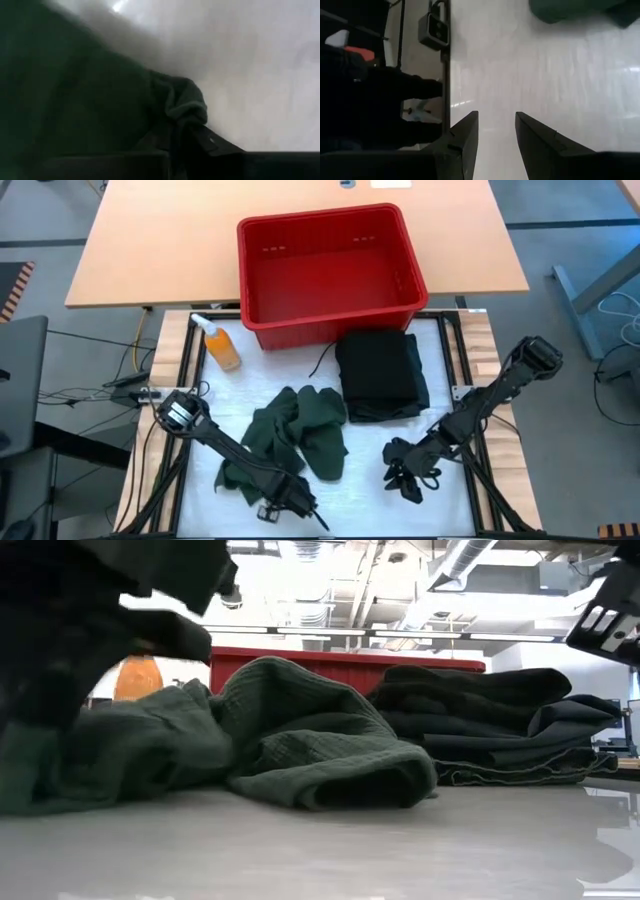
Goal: Fold Laundry from Bin
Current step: Fold the green polo shirt
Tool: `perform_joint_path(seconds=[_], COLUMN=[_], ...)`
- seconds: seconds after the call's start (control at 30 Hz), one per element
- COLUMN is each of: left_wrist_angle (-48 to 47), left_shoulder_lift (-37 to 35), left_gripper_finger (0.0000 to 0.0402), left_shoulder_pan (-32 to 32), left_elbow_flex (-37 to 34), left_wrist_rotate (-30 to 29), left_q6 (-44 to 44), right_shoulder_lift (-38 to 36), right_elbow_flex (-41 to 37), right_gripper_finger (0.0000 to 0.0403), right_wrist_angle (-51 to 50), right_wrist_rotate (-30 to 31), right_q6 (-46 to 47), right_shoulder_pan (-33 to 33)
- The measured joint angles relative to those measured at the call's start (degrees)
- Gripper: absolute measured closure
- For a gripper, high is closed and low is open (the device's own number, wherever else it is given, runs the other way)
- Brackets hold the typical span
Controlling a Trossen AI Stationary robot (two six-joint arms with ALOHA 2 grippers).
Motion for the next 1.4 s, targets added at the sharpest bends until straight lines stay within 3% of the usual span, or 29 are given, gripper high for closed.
perform_joint_path(seconds=[0.23,0.43,0.6,0.8,0.97,1.03,1.2,1.4], left_wrist_angle=[-6.7,-9.8,-12.2,-18.6,-25.1,-27.1,-27.0,-26.9], left_shoulder_lift=[-9.2,-22.6,-34.9,-46.4,-51.7,-52.6,-54.1,-53.7], left_gripper_finger=[0.0399,0.0401,0.0401,0.0401,0.0401,0.0401,0.0401,0.0401], left_shoulder_pan=[0.2,1.7,1.3,-1.5,-5.0,-6.1,-7.5,-7.7], left_elbow_flex=[0.0,1.1,1.2,1.2,1.2,1.2,0.5,0.2], left_wrist_rotate=[-9.3,-13.2,-12.2,-16.1,-20.6,-21.2,-21.7,-22.1], left_q6=[-1.2,-5.7,-13.8,-26.2,-33.9,-35.8,-37.8,-36.4], right_shoulder_lift=[0.0,0.0,0.0,1.8,9.7,13.5,19.5,25.2], right_elbow_flex=[0.0,0.0,0.0,0.0,0.0,0.0,0.0,0.1], right_gripper_finger=[0.0246,0.0246,0.0246,0.0246,0.0246,0.0246,0.0246,0.0246], right_wrist_angle=[0.6,3.4,4.0,4.8,15.4,20.0,22.1,32.3], right_wrist_rotate=[0.4,9.6,17.2,18.1,18.2,18.2,18.2,19.4], right_q6=[2.6,0.9,-6.2,-23.6,-32.1,-29.6,-7.7,-3.5], right_shoulder_pan=[-1.4,-1.3,-2.0,-5.3,-9.3,-11.4,-16.6,-17.0])
